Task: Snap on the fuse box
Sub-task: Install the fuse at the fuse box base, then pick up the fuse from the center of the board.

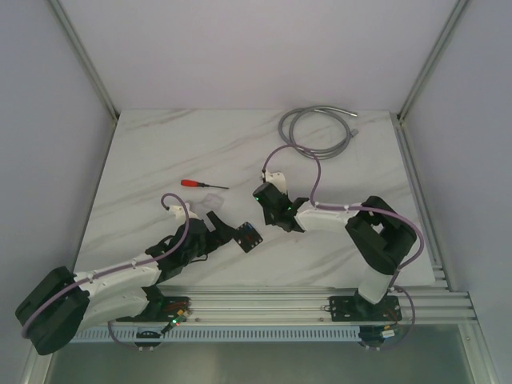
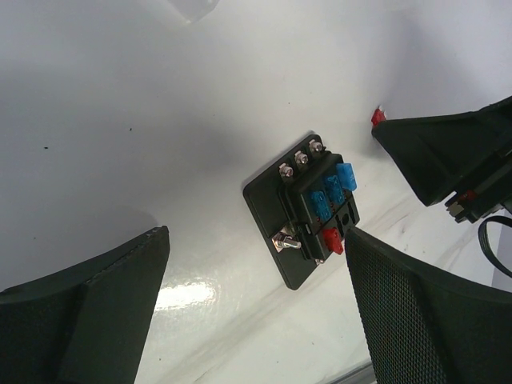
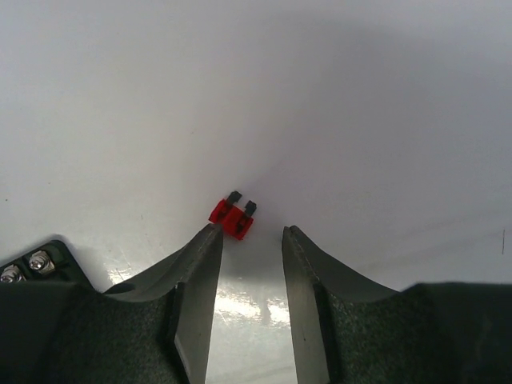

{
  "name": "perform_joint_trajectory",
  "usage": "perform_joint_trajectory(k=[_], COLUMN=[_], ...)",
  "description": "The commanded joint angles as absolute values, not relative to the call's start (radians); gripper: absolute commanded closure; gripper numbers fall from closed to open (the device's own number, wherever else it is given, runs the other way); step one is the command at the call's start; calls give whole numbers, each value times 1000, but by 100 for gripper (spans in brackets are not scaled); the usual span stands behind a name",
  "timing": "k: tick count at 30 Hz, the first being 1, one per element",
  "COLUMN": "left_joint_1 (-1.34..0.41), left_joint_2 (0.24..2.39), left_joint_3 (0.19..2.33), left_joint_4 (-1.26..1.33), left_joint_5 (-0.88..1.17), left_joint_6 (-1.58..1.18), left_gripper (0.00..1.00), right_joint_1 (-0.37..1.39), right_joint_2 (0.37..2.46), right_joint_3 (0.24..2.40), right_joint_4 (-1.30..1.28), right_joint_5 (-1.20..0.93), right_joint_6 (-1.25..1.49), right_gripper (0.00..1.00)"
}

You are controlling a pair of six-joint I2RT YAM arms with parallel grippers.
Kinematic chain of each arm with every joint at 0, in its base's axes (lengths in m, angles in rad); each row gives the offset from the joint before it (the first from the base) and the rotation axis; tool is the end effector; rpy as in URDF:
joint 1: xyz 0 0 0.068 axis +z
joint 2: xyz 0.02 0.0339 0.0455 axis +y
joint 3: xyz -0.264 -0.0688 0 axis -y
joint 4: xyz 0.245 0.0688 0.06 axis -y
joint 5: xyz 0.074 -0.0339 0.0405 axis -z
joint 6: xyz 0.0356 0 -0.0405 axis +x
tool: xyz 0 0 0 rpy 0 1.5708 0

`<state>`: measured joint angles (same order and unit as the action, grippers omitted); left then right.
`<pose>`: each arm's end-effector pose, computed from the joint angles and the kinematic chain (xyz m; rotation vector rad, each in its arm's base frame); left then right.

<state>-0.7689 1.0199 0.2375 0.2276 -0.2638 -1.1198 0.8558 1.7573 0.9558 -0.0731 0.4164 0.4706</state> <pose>0.1430 -0.1254 0.1512 -0.5480 2.1535 -0.8271 0.2409 0.2555 0.1569 -0.2725 2.3367 0.1335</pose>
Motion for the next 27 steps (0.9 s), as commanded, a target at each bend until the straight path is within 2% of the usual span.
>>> perform_joint_trajectory(k=[1,6,12,15,27], left_joint_1=[-764,-764,-764,-764,-764], left_joint_2=[1023,1023,1021,1023,1024], left_joint_3=[248,248,251,251,253], left_joint_4=[199,199,199,199,198], left_joint_5=[-277,-274,-276,-275,-275], left_joint_6=[-1101,-1103,-1105,-1104,-1102], left_gripper=[0,0,0,0,0], right_joint_1=[839,836,839,838,839], right_joint_2=[1733,1740,1743,1768,1794], right_joint_3=[907,913,926,947,946], right_joint_4=[-80,-70,-8,-8,-86], right_joint_5=[428,398,379,391,459], right_joint_6=[494,477,482,484,516], right_gripper=[58,59,47,45,52])
